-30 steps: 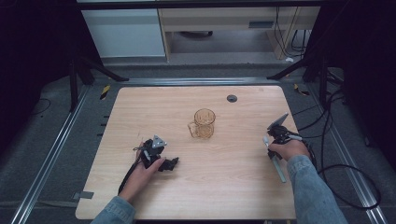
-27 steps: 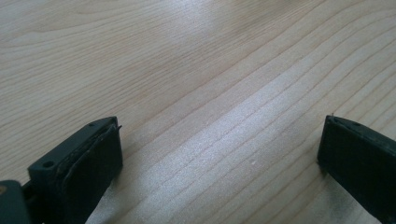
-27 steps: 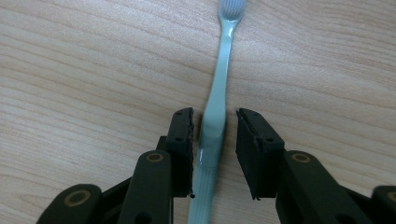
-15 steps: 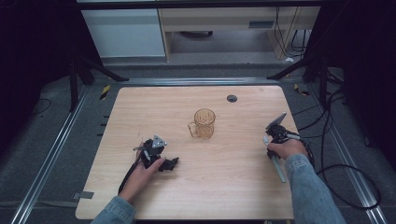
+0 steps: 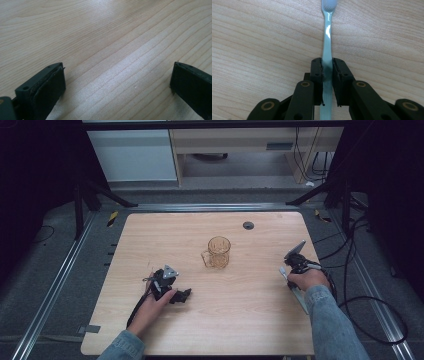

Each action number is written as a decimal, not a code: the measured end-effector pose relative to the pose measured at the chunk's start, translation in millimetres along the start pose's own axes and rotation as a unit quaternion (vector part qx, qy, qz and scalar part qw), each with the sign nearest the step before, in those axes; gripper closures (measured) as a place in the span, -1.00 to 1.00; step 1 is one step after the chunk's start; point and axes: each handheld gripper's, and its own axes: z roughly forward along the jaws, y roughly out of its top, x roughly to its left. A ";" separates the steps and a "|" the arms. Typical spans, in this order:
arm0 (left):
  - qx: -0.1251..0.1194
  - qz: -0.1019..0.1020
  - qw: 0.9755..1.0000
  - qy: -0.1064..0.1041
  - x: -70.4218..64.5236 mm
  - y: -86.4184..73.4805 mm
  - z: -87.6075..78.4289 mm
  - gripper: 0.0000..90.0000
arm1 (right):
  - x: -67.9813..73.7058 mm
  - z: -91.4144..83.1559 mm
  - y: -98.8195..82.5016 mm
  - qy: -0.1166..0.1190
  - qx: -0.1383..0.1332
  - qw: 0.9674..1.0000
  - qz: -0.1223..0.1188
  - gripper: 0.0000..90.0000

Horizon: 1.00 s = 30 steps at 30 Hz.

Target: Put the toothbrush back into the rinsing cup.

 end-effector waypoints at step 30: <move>0.000 0.001 1.000 0.000 0.0 0.0 0.0 -1.00 | 42.8 -58.0 16.9 0.054 -0.183 0.980 -0.062 0.76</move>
